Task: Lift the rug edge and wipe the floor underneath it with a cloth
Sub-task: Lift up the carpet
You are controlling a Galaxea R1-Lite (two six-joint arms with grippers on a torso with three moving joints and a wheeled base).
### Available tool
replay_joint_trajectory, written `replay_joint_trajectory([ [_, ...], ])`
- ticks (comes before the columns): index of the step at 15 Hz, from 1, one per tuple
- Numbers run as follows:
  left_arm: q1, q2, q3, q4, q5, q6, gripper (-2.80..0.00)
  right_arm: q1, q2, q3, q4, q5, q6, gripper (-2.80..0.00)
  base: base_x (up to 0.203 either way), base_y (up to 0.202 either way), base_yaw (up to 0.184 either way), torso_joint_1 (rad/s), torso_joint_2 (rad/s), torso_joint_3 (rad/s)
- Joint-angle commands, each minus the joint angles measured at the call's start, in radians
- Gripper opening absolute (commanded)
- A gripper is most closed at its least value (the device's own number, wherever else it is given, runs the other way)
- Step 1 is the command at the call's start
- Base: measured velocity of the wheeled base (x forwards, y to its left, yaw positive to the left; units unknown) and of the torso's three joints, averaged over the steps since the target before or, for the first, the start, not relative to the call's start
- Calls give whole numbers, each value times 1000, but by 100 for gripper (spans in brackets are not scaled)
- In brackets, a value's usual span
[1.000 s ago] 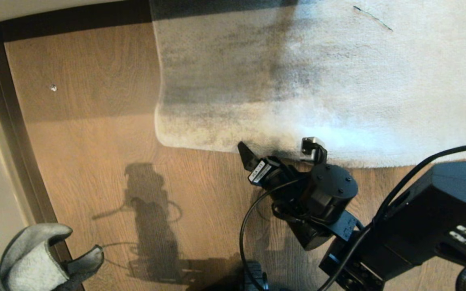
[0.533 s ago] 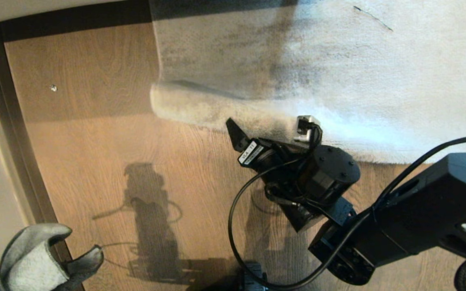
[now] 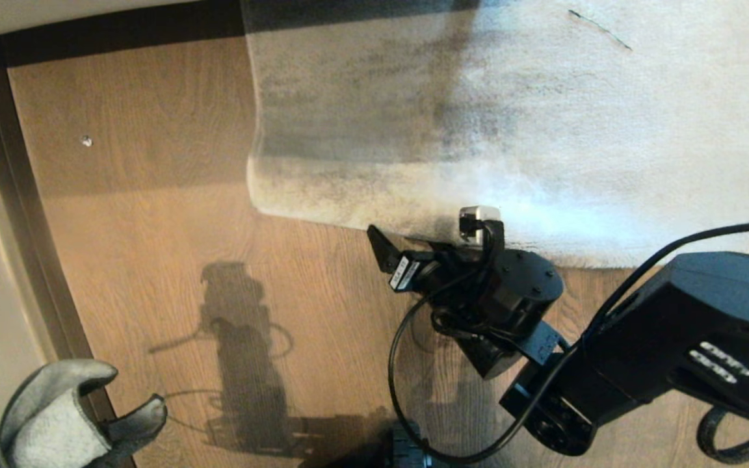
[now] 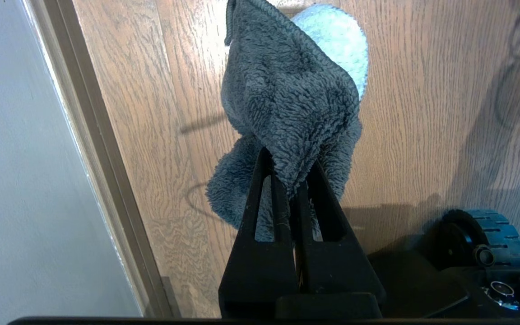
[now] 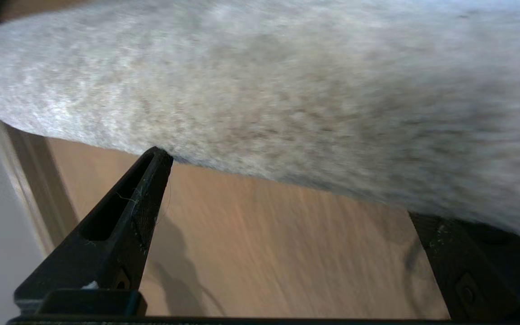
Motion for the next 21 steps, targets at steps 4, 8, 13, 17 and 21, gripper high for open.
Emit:
replay_joint_trajectory([
  [4,0,0,0,0,0,0,-280,-77,21,86,-43,-11,-19,0,0,0,0,0,0,0],
  [8,0,0,0,0,0,0,-280,-200,10,90,-43,-11,-55,0,0,0,0,0,0,0],
  [13,0,0,0,0,0,0,-280,-263,-54,121,-43,-9,-58,0,0,0,0,0,0,0],
  [17,0,0,0,0,0,0,-280,-244,-128,134,-44,-1,-30,0,0,0,0,0,0,0],
  [21,0,0,0,0,0,0,-280,-147,-230,136,-44,-1,100,0,0,0,0,0,0,0],
])
